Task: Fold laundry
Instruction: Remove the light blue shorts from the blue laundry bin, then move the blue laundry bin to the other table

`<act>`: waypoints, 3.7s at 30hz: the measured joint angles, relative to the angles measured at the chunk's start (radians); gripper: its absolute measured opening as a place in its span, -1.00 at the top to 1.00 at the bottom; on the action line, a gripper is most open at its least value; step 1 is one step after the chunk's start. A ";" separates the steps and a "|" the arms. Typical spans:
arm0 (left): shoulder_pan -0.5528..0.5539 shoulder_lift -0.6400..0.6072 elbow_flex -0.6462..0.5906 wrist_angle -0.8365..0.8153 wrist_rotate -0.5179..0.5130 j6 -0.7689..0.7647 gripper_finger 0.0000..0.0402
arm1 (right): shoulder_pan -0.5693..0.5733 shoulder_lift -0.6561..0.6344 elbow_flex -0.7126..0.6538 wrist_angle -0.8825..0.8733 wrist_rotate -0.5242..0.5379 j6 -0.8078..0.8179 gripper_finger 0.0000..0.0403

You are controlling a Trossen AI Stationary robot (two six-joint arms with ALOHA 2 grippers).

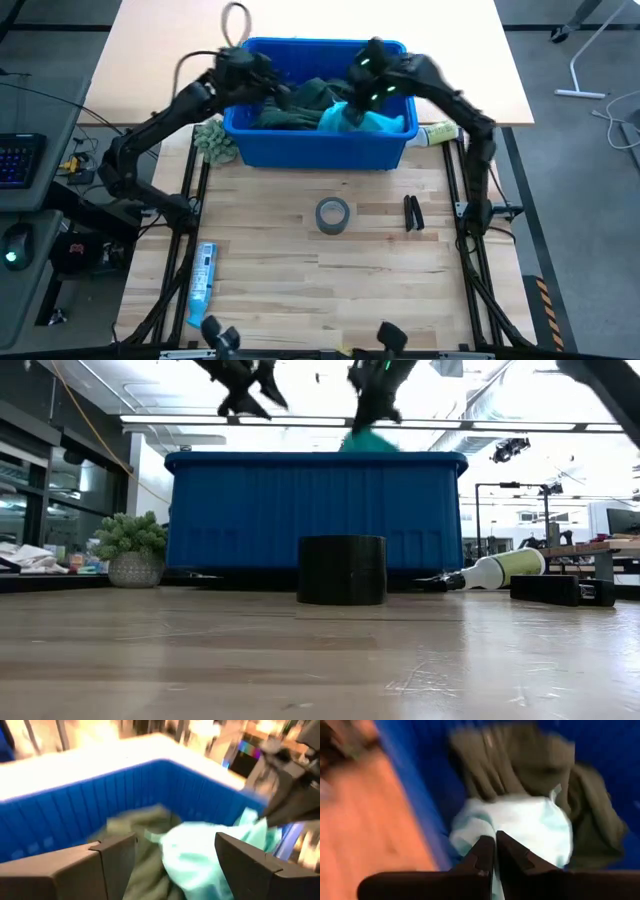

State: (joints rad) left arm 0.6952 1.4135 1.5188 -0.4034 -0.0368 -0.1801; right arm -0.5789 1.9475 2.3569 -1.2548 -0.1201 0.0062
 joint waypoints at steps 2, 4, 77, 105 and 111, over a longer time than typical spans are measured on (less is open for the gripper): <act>0.010 -0.037 0.000 0.059 -0.001 0.004 -0.21 | -0.007 -0.058 -0.003 0.090 -0.081 0.081 1.00; 0.019 -0.072 0.000 0.119 -0.002 0.024 -0.21 | -0.011 -0.117 -0.003 0.219 -0.179 0.149 1.00; -0.368 0.088 -0.182 -0.377 -0.233 0.093 1.00 | 0.270 -0.079 -0.515 -0.054 0.327 0.356 1.00; 0.029 0.369 -0.263 -0.002 -0.249 0.242 1.00 | -0.155 0.037 -0.529 0.323 0.337 0.303 1.00; 0.067 0.375 -0.264 0.021 -0.249 0.253 1.00 | -0.182 0.085 -0.531 0.394 0.324 0.281 1.00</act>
State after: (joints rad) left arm 0.7620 1.7887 1.2546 -0.3826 -0.2855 0.0728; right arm -0.7606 2.0321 1.8264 -0.8608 0.2043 0.2868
